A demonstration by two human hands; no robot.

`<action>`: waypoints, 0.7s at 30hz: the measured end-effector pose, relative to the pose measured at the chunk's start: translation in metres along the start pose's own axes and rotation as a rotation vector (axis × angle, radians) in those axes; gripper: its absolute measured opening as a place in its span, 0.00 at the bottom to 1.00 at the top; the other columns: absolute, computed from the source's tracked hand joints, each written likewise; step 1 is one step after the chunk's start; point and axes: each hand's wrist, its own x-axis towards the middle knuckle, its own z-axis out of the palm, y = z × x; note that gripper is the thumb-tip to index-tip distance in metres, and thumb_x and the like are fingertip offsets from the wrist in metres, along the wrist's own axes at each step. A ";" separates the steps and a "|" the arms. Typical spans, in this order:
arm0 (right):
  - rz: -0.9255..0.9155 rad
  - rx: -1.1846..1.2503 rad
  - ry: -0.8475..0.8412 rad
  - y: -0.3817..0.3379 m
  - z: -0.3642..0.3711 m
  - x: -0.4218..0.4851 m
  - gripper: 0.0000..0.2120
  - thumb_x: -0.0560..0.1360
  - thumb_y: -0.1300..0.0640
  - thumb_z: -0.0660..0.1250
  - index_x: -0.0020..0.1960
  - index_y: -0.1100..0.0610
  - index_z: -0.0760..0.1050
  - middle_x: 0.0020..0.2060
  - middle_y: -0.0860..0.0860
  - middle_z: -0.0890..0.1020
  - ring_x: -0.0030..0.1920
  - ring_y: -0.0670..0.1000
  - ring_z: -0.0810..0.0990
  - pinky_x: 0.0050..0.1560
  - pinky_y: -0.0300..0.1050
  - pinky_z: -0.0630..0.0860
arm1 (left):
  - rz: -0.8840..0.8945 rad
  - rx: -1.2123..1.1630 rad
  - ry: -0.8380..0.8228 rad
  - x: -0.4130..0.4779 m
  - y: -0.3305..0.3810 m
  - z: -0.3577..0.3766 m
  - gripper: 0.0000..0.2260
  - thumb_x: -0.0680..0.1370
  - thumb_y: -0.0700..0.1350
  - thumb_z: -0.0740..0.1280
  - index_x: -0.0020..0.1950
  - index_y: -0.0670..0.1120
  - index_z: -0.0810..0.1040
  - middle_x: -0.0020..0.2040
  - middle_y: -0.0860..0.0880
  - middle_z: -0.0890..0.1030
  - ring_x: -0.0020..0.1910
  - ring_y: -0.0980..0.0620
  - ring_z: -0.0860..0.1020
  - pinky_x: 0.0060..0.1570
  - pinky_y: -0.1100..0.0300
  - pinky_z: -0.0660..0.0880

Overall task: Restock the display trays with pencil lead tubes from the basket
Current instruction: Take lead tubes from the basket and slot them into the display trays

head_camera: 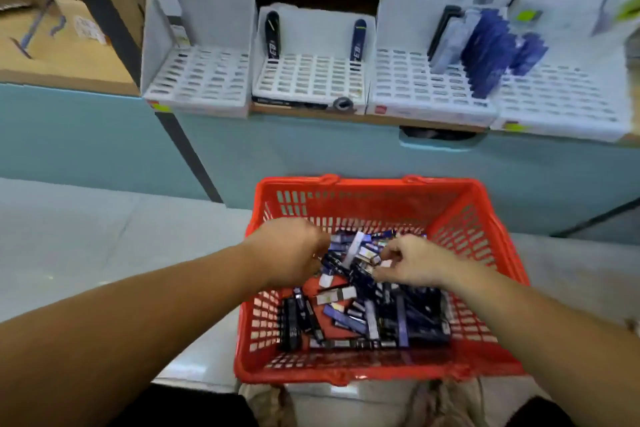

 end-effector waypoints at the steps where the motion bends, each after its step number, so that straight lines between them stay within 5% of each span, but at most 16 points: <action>1: 0.050 0.069 -0.039 0.014 0.013 0.003 0.24 0.71 0.38 0.74 0.57 0.54 0.80 0.47 0.54 0.81 0.48 0.54 0.80 0.47 0.48 0.75 | -0.028 0.017 -0.077 0.007 0.003 0.014 0.08 0.78 0.48 0.65 0.54 0.48 0.80 0.52 0.46 0.83 0.50 0.43 0.81 0.46 0.52 0.78; 4: 0.177 0.292 -0.083 0.048 0.046 0.009 0.36 0.73 0.39 0.75 0.74 0.55 0.70 0.66 0.55 0.77 0.65 0.55 0.77 0.62 0.46 0.74 | -0.186 -0.105 -0.248 0.030 0.003 0.061 0.11 0.79 0.50 0.69 0.60 0.48 0.80 0.55 0.48 0.82 0.49 0.49 0.78 0.49 0.56 0.77; 7: 0.237 0.360 -0.063 0.068 0.061 0.022 0.47 0.72 0.34 0.73 0.81 0.54 0.58 0.79 0.54 0.64 0.76 0.57 0.68 0.71 0.48 0.69 | -0.465 -0.426 -0.225 0.046 0.005 0.111 0.14 0.79 0.54 0.71 0.61 0.49 0.78 0.54 0.48 0.81 0.49 0.49 0.79 0.45 0.59 0.75; 11: 0.273 0.201 -0.004 0.082 0.073 0.050 0.53 0.70 0.27 0.70 0.83 0.51 0.51 0.82 0.55 0.53 0.81 0.60 0.56 0.78 0.58 0.62 | -0.717 -0.471 -0.112 0.045 0.014 0.159 0.10 0.80 0.55 0.67 0.56 0.51 0.77 0.45 0.50 0.79 0.43 0.49 0.77 0.43 0.57 0.75; 14: 0.242 0.144 0.025 0.076 0.080 0.065 0.54 0.69 0.26 0.69 0.83 0.49 0.49 0.82 0.53 0.48 0.82 0.61 0.48 0.79 0.62 0.57 | -0.764 -0.403 -0.136 0.040 0.018 0.171 0.14 0.79 0.57 0.68 0.58 0.50 0.75 0.47 0.50 0.79 0.49 0.46 0.80 0.47 0.55 0.77; 18: 0.223 0.140 -0.004 0.067 0.094 0.077 0.53 0.70 0.26 0.68 0.84 0.48 0.49 0.82 0.52 0.47 0.82 0.61 0.45 0.79 0.63 0.54 | -0.874 -0.597 -0.254 0.036 0.017 0.183 0.27 0.75 0.66 0.70 0.64 0.50 0.72 0.53 0.50 0.80 0.52 0.49 0.81 0.50 0.55 0.80; 21: 0.227 0.039 0.008 0.066 0.104 0.077 0.53 0.69 0.24 0.67 0.84 0.46 0.48 0.83 0.53 0.47 0.82 0.61 0.44 0.79 0.65 0.52 | -0.919 -0.944 -0.231 0.032 0.015 0.183 0.28 0.75 0.58 0.76 0.67 0.48 0.69 0.50 0.54 0.79 0.47 0.54 0.79 0.41 0.64 0.75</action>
